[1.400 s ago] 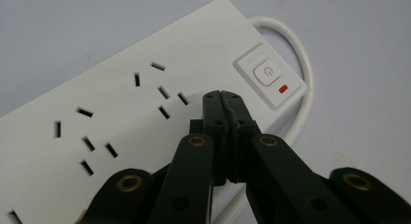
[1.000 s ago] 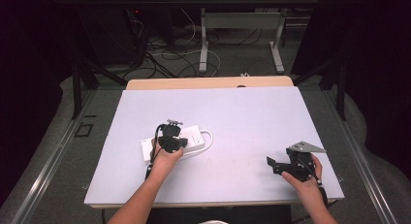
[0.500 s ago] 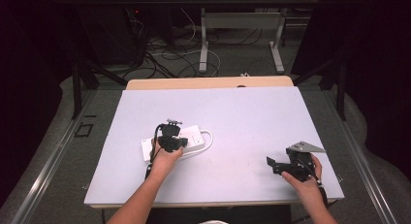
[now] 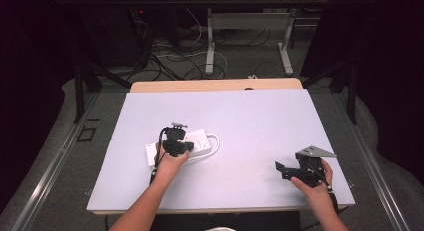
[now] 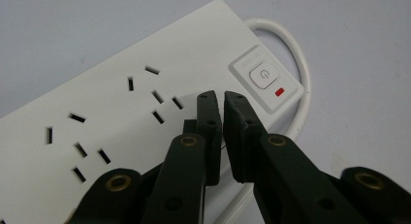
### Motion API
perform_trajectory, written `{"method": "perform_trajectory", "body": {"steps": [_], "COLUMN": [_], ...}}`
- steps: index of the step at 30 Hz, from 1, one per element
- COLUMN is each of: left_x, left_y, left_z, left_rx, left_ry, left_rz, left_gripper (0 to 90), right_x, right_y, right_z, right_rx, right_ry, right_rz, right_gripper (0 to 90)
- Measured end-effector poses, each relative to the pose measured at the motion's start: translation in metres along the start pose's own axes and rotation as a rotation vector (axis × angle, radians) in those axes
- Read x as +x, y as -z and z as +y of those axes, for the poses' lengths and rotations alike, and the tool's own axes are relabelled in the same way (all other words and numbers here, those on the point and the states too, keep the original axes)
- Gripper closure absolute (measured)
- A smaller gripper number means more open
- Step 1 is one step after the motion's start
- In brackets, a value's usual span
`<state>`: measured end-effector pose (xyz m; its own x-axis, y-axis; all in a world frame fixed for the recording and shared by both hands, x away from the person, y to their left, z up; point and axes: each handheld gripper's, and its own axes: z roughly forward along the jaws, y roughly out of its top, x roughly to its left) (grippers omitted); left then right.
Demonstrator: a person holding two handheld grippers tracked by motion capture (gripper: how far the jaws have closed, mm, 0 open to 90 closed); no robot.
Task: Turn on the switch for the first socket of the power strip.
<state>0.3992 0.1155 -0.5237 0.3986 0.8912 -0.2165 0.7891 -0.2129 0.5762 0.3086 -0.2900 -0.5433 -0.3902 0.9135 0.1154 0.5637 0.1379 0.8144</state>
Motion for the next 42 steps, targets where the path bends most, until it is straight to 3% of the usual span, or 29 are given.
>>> {"method": "perform_trajectory", "body": {"steps": [17,28,42], "left_x": [0.002,-0.001,0.004], "left_y": [0.006,0.014,0.024], "left_z": [0.001,0.008,0.012], "left_rx": [-0.011,-0.007,-0.01], "left_ry": [0.015,-0.019,-0.02], "left_rz": [-0.028,-0.024,-0.045], "left_gripper": [67.1,55.6,49.6], "right_x": [-0.002,-0.002,-0.001], "right_y": [-0.002,0.003,0.001], "right_z": [-0.001,-0.001,-0.001], "right_rx": [0.005,-0.007,-0.001], "right_ry": [-0.012,-0.019,-0.017], "right_rz": [0.003,-0.01,-0.004], "right_gripper": [12.6,12.6,12.5]}}
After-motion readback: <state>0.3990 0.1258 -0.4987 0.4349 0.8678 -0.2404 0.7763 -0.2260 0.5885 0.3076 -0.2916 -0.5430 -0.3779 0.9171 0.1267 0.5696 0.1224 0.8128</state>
